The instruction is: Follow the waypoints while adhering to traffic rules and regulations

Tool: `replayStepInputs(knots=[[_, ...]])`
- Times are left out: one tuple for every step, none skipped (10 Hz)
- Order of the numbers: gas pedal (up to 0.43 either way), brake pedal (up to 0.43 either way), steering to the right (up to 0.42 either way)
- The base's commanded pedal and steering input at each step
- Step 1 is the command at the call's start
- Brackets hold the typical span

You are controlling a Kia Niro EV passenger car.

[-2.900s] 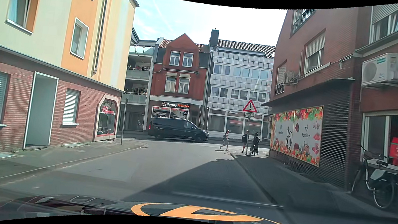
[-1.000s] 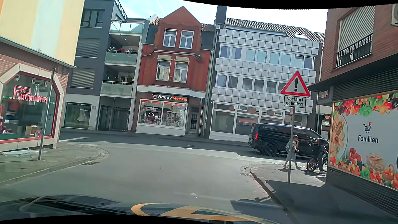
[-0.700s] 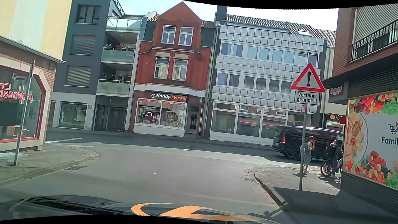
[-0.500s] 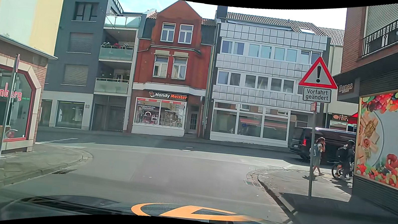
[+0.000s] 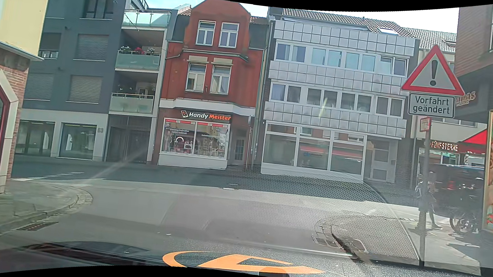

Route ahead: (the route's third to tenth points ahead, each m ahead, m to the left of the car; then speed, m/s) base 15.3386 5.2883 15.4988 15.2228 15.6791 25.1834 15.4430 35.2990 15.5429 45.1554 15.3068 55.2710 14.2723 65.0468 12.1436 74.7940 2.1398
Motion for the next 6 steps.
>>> replayStepInputs(knots=[[0.000, 0.122, -0.022], [0.000, 0.098, -0.026], [0.000, 0.085, -0.029], [0.000, 0.085, -0.030], [0.000, 0.085, -0.031], [0.000, 0.085, -0.031]])
